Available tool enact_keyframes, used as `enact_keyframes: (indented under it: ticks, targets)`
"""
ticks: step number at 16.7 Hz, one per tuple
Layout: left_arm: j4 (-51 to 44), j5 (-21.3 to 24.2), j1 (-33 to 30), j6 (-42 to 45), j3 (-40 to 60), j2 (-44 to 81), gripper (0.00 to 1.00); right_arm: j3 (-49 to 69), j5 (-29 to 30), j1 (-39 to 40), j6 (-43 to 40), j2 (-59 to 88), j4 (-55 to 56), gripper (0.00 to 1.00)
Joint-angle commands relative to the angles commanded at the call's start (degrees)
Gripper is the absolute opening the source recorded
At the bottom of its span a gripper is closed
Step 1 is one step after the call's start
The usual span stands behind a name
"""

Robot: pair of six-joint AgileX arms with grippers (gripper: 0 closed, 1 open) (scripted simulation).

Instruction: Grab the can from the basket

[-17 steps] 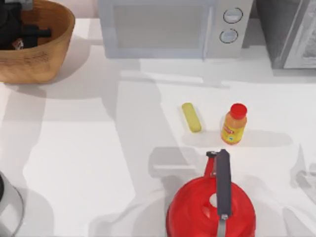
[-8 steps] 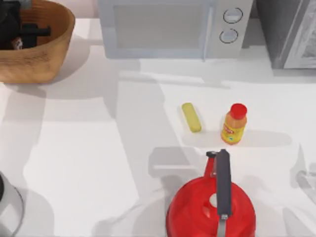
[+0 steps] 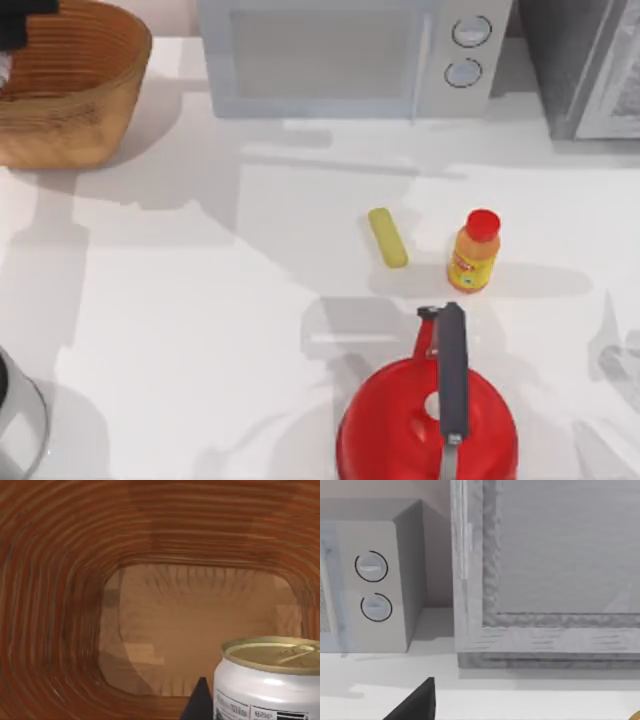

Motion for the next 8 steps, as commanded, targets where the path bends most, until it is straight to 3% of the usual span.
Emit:
enact_keyframes:
  ticks: [8]
  targets:
    - [20.52, -0.73, -1.69, -1.29, -47.15, -56.96, 0.00, 0.00, 0.00, 0.00, 0.00, 0.00, 0.00, 1.00]
